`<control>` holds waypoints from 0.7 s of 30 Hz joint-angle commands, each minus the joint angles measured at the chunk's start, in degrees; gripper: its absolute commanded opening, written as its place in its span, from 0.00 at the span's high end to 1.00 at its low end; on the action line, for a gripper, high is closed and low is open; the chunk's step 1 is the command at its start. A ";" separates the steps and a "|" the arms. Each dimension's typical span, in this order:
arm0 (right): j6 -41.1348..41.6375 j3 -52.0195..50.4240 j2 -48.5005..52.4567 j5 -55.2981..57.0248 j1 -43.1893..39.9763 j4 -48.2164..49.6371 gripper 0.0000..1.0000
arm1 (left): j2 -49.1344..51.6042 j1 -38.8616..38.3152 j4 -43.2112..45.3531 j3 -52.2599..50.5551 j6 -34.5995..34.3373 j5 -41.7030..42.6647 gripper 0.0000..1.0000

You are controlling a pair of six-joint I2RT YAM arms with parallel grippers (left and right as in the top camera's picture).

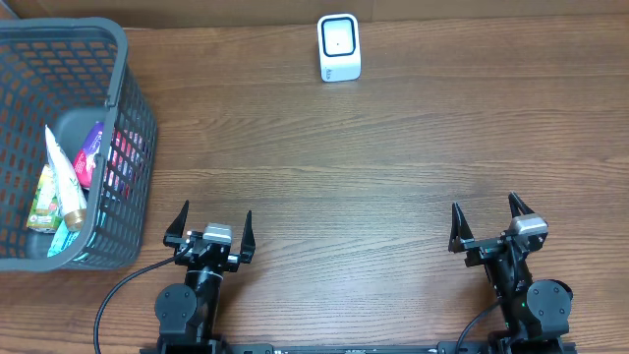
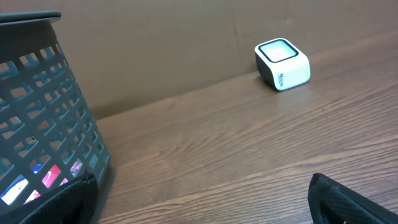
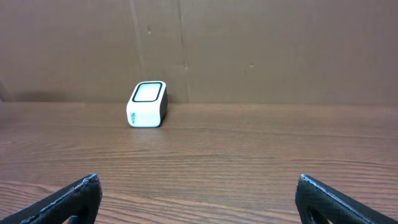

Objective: Scan the item barcode

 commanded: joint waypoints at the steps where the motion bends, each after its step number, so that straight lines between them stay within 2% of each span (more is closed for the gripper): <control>1: -0.07 -0.61 -0.68 0.07 -0.11 0.31 0.00 | -0.61 0.35 0.02 -0.28 1.07 0.42 0.00; 10: -0.09 -0.61 -0.68 0.55 -0.11 0.31 0.00 | -0.61 0.35 0.02 -0.28 1.09 0.00 0.00; 13: -0.07 -0.61 -0.68 0.63 -0.11 0.42 0.00 | -0.61 0.28 0.17 -0.26 -0.13 2.32 0.00; 21: -0.07 -0.61 -0.68 0.66 -0.11 0.61 0.00 | -0.52 0.31 -0.13 -0.26 -1.51 -0.70 0.00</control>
